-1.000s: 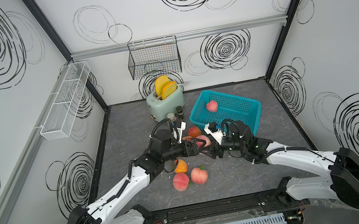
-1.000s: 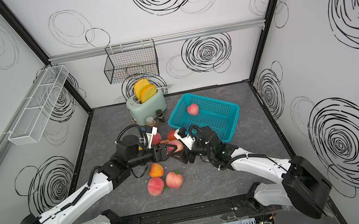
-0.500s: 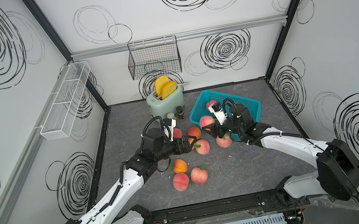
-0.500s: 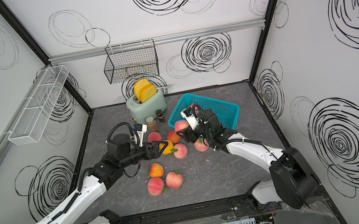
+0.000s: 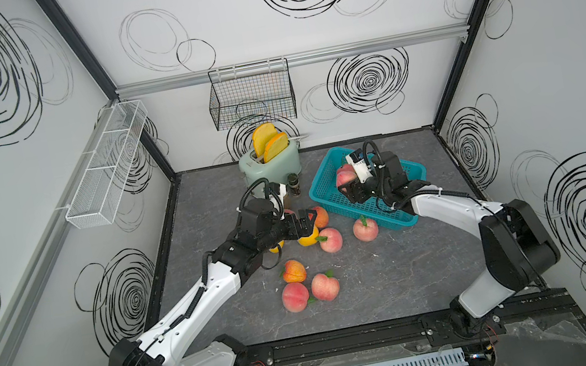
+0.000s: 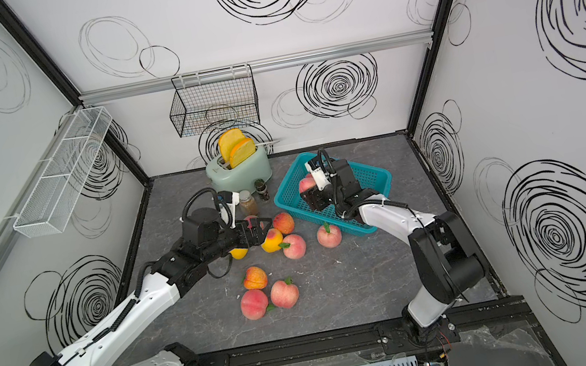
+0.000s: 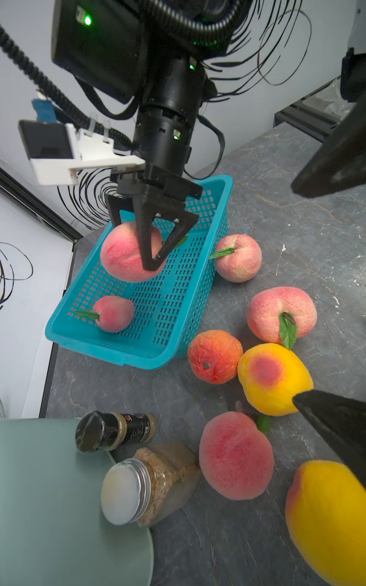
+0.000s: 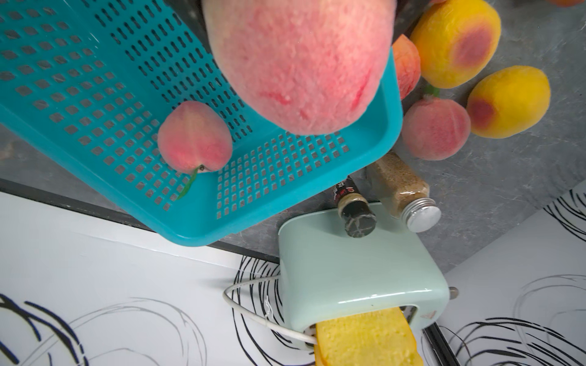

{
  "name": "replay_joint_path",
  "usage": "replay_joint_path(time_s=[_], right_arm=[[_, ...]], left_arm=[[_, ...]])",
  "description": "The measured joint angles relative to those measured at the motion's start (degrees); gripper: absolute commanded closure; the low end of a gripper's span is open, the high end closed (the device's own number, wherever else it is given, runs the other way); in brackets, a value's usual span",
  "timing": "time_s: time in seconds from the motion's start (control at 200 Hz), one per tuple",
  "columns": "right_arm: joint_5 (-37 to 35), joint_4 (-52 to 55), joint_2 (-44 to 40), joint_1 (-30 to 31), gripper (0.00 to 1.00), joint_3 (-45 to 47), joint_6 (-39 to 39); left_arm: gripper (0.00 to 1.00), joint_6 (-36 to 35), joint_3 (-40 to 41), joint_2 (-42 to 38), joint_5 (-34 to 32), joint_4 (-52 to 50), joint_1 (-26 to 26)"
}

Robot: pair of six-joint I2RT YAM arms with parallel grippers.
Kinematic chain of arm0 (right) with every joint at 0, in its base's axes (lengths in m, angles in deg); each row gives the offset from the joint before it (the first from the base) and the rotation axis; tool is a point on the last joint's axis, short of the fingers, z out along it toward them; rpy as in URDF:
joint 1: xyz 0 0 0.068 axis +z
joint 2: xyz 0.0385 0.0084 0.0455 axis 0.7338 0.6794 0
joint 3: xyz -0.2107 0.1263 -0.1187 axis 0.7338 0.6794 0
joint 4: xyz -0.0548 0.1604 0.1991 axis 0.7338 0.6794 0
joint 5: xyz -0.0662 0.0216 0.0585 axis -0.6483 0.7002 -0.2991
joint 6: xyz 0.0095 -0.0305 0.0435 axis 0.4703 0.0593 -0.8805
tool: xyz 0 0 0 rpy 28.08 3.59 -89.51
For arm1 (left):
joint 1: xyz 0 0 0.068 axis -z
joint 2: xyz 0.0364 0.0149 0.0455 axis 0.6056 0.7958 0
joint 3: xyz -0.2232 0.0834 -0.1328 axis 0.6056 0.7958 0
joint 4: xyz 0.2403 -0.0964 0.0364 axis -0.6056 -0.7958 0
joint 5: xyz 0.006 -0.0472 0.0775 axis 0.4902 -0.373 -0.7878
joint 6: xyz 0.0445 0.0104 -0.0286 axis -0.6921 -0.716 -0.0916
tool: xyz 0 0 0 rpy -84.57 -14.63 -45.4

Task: Put the peaches into the basket
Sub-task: Place the peach in the basket.

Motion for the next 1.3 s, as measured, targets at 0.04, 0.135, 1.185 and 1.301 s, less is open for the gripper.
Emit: replay_joint_path(time_s=[0.04, 0.135, 1.185, 1.301], right_arm=[[-0.2, 0.1, 1.2, -0.4, 0.33, -0.8, 0.2], [-0.6, 0.2, 3.9, -1.1, 0.33, -2.8, 0.3], [1.2, -1.2, 19.7, -1.8, 0.3, -10.4, -0.8], [1.2, -1.1, 20.6, -1.8, 0.3, -10.7, -0.9]], left_arm=[[0.01, -0.4, -0.1, 0.5, -0.6, 0.1, 0.0], [0.01, -1.1, -0.5, 2.0, -1.6, 0.4, 0.1], [0.01, -2.1, -3.4, 9.4, -0.8, 3.5, -1.4], [0.01, -2.1, -3.4, 9.9, -0.5, 3.5, -1.6]])
